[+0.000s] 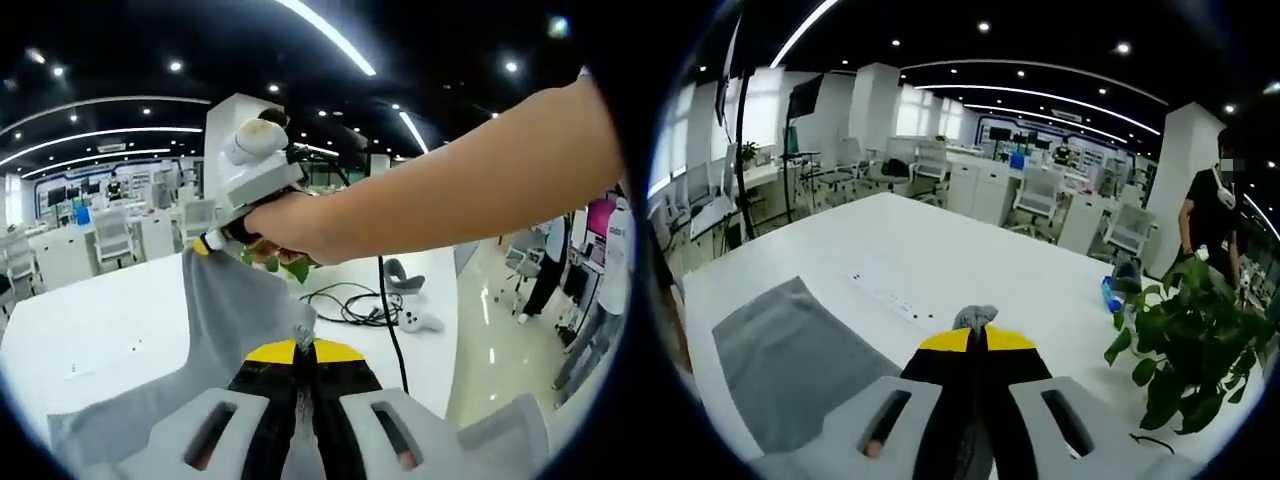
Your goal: Fold the towel on the table until its edges align and the towel forms a compact rectangular stack.
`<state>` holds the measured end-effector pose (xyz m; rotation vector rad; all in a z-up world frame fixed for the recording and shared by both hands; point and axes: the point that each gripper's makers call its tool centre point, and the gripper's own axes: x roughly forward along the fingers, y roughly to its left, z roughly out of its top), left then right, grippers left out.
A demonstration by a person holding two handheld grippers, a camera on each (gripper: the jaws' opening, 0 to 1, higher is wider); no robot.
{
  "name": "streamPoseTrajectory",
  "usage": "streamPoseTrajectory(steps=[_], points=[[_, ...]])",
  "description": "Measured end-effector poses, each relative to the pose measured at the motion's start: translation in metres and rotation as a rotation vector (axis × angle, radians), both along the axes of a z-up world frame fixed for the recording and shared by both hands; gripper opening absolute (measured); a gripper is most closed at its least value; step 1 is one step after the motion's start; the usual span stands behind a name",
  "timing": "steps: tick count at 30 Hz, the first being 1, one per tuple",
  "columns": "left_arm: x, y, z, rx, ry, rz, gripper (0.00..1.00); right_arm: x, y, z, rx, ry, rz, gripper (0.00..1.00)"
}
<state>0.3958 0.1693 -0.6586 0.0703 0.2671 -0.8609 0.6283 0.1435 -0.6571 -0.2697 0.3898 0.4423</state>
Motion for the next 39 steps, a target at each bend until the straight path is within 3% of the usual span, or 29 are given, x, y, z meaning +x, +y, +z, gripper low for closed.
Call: streamPoseTrajectory(steps=[14, 25, 28, 35, 39], points=[[-0.022, 0.052, 0.01, -0.059, -0.004, 0.027, 0.03, -0.002, 0.06, 0.017, -0.032, -0.008, 0.035, 0.0], [-0.03, 0.089, 0.031, -0.114, -0.034, 0.045, 0.03, -0.006, 0.097, 0.034, -0.046, -0.027, 0.05, 0.0], [-0.031, 0.098, 0.035, -0.139, -0.033, 0.058, 0.03, -0.005, 0.11, 0.035, -0.089, -0.037, 0.079, 0.0], [-0.031, 0.127, 0.032, -0.153, -0.049, 0.094, 0.03, -0.012, 0.136, 0.034, -0.07, -0.021, 0.075, 0.0], [-0.029, 0.146, 0.021, -0.143, -0.053, 0.121, 0.03, -0.01, 0.149, 0.026, -0.093, -0.014, 0.081, 0.0]])
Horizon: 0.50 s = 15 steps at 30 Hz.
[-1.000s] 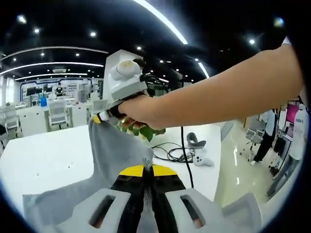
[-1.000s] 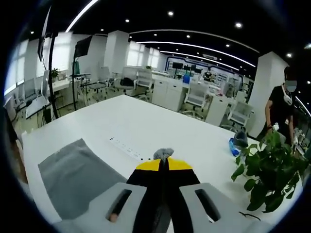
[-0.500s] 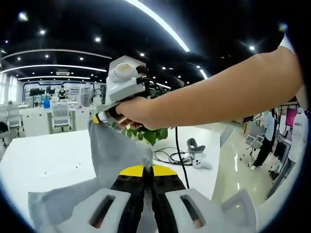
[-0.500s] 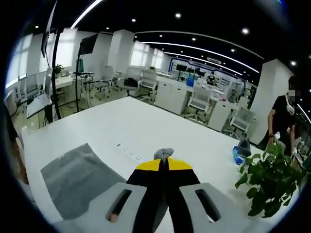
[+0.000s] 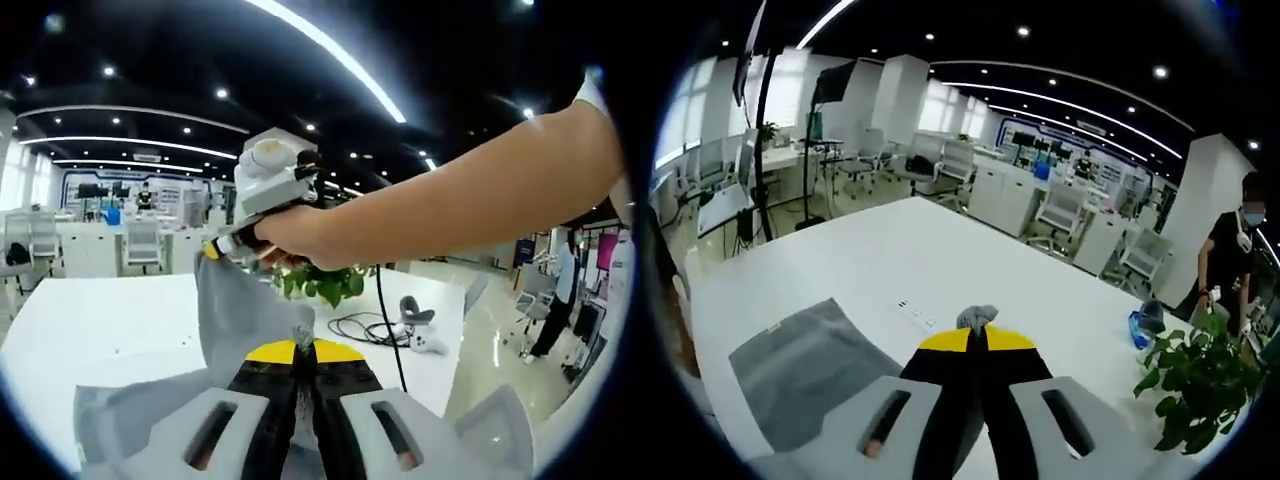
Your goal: Fold the towel on the table until its edges align and the towel forms a compact rectangular stack.
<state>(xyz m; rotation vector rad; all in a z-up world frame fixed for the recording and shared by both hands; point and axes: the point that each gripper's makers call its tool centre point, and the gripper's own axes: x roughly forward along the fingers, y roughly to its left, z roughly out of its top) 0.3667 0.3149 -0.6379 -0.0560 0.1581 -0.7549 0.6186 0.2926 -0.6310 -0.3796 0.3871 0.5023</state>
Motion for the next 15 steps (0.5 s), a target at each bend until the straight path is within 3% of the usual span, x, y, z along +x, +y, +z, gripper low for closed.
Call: streamPoseTrajectory(steps=[10, 15], points=[[0.002, 0.047, -0.031, -0.014, 0.043, 0.107, 0.03, -0.001, 0.033, -0.022, 0.003, 0.031, -0.008, 0.0], [-0.001, 0.058, -0.041, 0.0, 0.055, 0.122, 0.03, -0.002, 0.052, -0.029, -0.002, 0.041, 0.008, 0.0]])
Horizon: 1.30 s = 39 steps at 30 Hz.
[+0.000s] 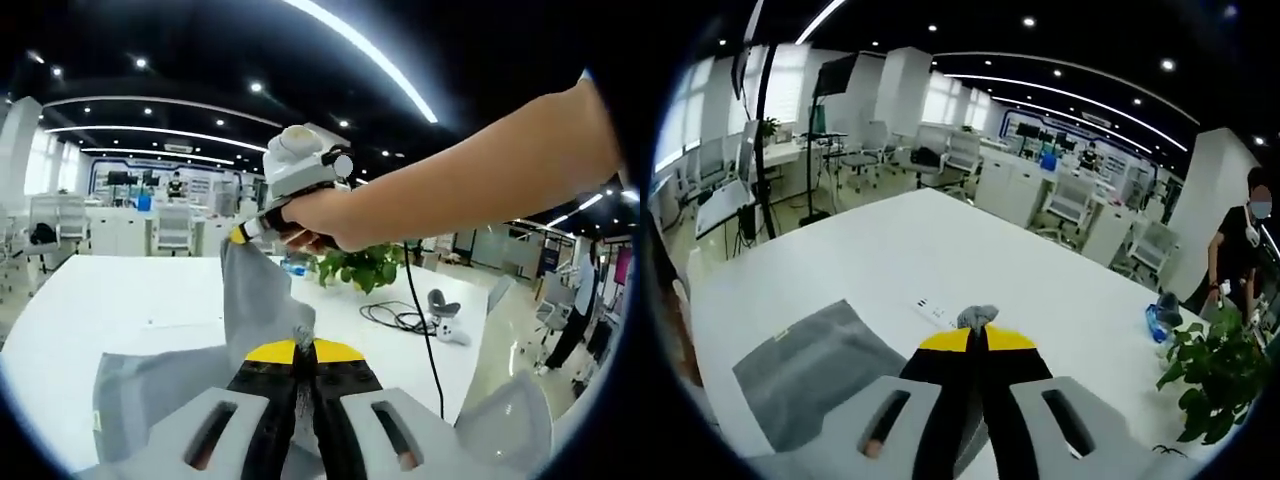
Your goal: Fold the towel on the table until its edges align and the towel forms a compact rectangular stack.
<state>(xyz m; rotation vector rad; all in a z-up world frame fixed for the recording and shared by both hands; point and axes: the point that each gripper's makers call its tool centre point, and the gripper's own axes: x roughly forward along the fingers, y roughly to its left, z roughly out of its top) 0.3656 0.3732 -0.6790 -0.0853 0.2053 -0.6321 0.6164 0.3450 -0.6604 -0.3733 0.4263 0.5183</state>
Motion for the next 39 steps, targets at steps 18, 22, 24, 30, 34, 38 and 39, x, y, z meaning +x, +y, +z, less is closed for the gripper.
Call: streamPoseTrajectory(steps=[18, 22, 24, 30, 34, 38, 39], points=[[-0.008, 0.058, -0.041, 0.071, 0.036, 0.13, 0.03, -0.002, 0.054, -0.041, -0.022, 0.041, 0.066, 0.01], [-0.008, 0.066, -0.051, 0.083, 0.055, 0.144, 0.03, 0.003, 0.065, -0.051, -0.019, 0.053, 0.079, 0.01], [-0.008, 0.07, -0.054, 0.088, 0.06, 0.152, 0.03, 0.005, 0.07, -0.054, -0.019, 0.057, 0.088, 0.01], [-0.01, 0.081, -0.064, 0.093, 0.082, 0.173, 0.04, 0.001, 0.079, -0.061, -0.009, 0.08, 0.098, 0.01], [-0.011, 0.086, -0.072, 0.095, 0.095, 0.183, 0.04, 0.002, 0.091, -0.068, -0.001, 0.092, 0.107, 0.01], [-0.012, 0.09, -0.079, 0.097, 0.11, 0.192, 0.04, 0.001, 0.1, -0.074, -0.003, 0.1, 0.118, 0.01], [-0.012, 0.092, -0.081, 0.096, 0.113, 0.194, 0.04, -0.001, 0.101, -0.074, -0.003, 0.102, 0.121, 0.01]])
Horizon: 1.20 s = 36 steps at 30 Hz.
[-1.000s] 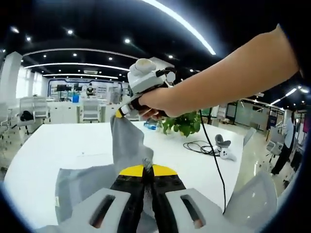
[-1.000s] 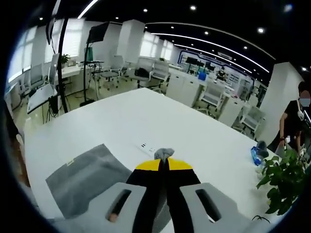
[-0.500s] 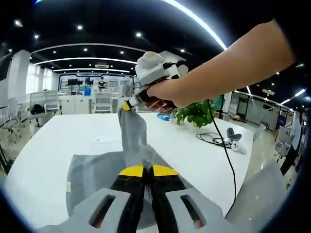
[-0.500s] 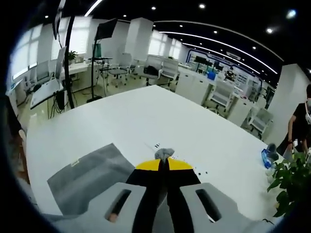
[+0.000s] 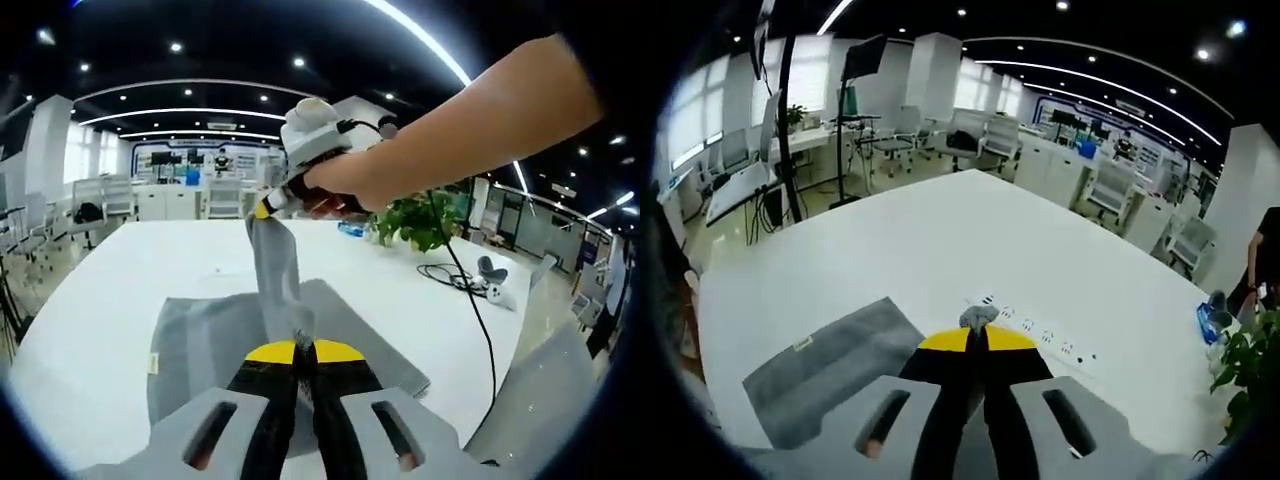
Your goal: Fold the towel on the table until its edges align and the towel forms a compact rectangular stack.
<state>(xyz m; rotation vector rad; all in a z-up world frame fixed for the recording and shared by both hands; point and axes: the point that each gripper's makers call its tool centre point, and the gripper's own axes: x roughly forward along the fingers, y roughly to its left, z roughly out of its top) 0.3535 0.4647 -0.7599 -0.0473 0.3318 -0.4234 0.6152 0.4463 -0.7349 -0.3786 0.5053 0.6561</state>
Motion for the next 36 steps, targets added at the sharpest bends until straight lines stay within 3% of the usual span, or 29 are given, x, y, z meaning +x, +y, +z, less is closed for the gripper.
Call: streamPoseTrajectory(steps=[16, 36], points=[[0.0, 0.026, -0.031, 0.017, 0.057, 0.044, 0.03, -0.001, 0.031, -0.026, 0.0, 0.041, 0.035, 0.01], [-0.003, 0.043, -0.058, 0.033, 0.113, 0.062, 0.03, 0.001, 0.059, -0.052, 0.006, 0.077, 0.064, 0.01]])
